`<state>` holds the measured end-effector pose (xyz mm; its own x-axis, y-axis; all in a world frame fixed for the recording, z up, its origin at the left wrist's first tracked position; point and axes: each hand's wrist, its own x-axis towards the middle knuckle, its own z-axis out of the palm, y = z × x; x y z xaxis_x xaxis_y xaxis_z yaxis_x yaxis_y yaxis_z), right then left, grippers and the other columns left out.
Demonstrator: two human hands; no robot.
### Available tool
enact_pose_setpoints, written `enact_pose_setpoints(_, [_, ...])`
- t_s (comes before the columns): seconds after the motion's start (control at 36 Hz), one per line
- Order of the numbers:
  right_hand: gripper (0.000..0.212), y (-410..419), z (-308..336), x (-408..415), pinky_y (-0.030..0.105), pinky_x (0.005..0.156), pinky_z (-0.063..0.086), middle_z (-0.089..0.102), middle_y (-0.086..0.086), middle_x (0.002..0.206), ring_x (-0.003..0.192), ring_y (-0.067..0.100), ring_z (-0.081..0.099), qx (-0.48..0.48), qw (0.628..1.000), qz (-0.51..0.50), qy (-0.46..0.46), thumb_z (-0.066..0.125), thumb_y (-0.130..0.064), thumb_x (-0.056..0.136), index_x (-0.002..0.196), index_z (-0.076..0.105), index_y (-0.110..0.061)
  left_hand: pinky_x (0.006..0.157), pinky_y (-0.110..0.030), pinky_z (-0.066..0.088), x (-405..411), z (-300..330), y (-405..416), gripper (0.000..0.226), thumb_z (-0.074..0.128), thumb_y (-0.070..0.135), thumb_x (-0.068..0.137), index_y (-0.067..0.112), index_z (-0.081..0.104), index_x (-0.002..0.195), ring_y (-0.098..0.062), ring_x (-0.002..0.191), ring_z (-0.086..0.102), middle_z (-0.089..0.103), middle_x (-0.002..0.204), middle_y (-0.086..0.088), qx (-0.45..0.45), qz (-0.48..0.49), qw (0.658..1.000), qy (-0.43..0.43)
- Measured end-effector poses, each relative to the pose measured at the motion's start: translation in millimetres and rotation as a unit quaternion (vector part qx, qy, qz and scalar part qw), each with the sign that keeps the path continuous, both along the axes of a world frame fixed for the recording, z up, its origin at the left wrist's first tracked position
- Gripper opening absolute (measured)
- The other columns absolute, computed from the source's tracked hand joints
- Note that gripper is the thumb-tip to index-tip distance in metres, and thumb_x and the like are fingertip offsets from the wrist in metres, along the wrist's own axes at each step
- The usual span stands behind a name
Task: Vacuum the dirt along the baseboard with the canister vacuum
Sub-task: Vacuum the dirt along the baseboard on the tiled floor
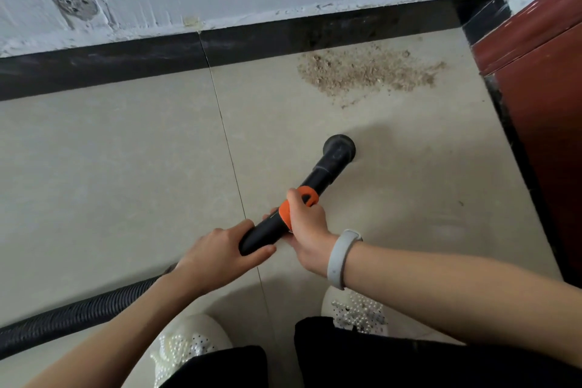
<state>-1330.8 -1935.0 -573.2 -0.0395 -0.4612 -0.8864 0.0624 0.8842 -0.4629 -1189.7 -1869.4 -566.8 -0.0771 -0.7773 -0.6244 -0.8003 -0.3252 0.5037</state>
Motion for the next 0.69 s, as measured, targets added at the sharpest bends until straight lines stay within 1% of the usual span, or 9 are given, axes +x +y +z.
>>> enact_pose_setpoints(0.08, [0.015,7.2,2.9,6.9,0.047,0.095,0.052,0.062,0.013,0.094,0.100,0.033,0.065,0.021,1.000,-0.008,-0.012,0.054,-0.027,0.093,0.093,0.047,-0.014,0.053,-0.026,0.034,13.2,1.2,2.7,0.034,0.052,0.064,0.085,0.035,0.038,0.075,-0.008,0.056,0.049,0.050,0.059,0.007,0.012,-0.026,1.000,0.002])
enact_pose_setpoints(0.17, [0.017,5.9,6.8,21.0,0.048,0.094,0.053,0.058,0.011,0.091,0.098,0.031,0.064,0.034,0.999,-0.028,-0.009,0.054,-0.027,0.092,0.089,0.045,-0.014,0.055,-0.027,0.039,26.4,3.0,0.7,0.047,0.040,0.081,0.070,0.034,0.042,0.078,-0.006,0.055,0.052,0.053,0.060,0.006,0.021,-0.027,0.999,0.008])
enact_pose_setpoints(0.19, [0.017,4.3,7.6,26.1,0.049,0.093,0.053,0.057,0.011,0.090,0.097,0.032,0.064,0.035,0.999,-0.028,-0.002,0.055,-0.027,0.091,0.089,0.046,-0.013,0.056,-0.029,0.043,29.9,4.7,0.1,0.051,0.037,0.082,0.068,0.033,0.044,0.079,-0.006,0.056,0.054,0.055,0.061,0.006,0.023,-0.022,0.999,0.010])
enact_pose_setpoints(0.25, [0.018,-2.0,10.6,37.5,0.047,0.091,0.054,0.056,0.009,0.089,0.093,0.029,0.063,0.035,0.999,-0.017,0.009,0.054,-0.027,0.091,0.092,0.047,-0.011,0.062,-0.033,0.050,36.2,8.5,-2.2,0.043,0.048,0.074,0.078,0.031,0.047,0.080,-0.010,0.059,0.060,0.059,0.064,0.004,0.028,0.001,0.999,0.016])
enact_pose_setpoints(0.33, [0.017,-25.1,15.4,60.0,0.043,0.086,0.056,0.054,0.006,0.088,0.088,0.024,0.058,0.022,0.999,0.027,0.020,0.053,-0.028,0.093,0.091,0.047,-0.012,0.066,-0.036,0.052,47.2,13.2,-11.9,0.032,0.055,0.058,0.087,0.026,0.052,0.085,-0.016,0.062,0.062,0.061,0.065,0.002,0.007,0.054,0.999,0.009])
enact_pose_setpoints(0.44, [0.023,-66.0,24.4,88.2,0.041,0.077,0.054,0.052,0.009,0.095,0.096,0.028,0.054,0.002,0.996,0.092,0.017,0.053,-0.030,0.094,0.104,0.044,-0.011,0.068,-0.037,0.054,62.7,13.2,-37.3,0.033,0.055,0.056,0.088,0.024,0.050,0.081,-0.020,0.061,0.063,0.062,0.066,-0.001,-0.016,0.121,0.992,0.018])
enact_pose_setpoints(0.5, [0.020,-81.7,27.8,93.5,0.042,0.074,0.053,0.051,0.009,0.092,0.094,0.029,0.055,0.001,0.994,0.106,0.011,0.053,-0.029,0.094,0.098,0.044,-0.011,0.068,-0.038,0.055,66.0,10.9,-48.8,0.035,0.053,0.059,0.087,0.025,0.050,0.081,-0.021,0.059,0.063,0.063,0.068,-0.002,-0.023,0.131,0.991,0.024])
enact_pose_setpoints(0.56, [0.018,-92.1,29.6,93.0,0.044,0.077,0.054,0.050,0.010,0.091,0.091,0.029,0.056,0.014,0.994,0.110,-0.005,0.054,-0.027,0.093,0.089,0.043,-0.013,0.069,-0.039,0.056,63.9,7.9,-55.5,0.036,0.052,0.061,0.086,0.025,0.049,0.080,-0.022,0.061,0.064,0.064,0.070,-0.003,-0.025,0.138,0.990,0.028])
enact_pose_setpoints(0.69, [0.019,-108.9,26.8,88.6,0.051,0.089,0.053,0.052,0.012,0.091,0.091,0.031,0.057,0.022,0.992,0.122,-0.012,0.056,-0.026,0.092,0.088,0.042,-0.012,0.071,-0.039,0.055,56.3,1.2,-65.7,0.040,0.049,0.065,0.085,0.026,0.050,0.087,-0.022,0.064,0.065,0.063,0.075,-0.001,-0.036,0.144,0.989,0.007])
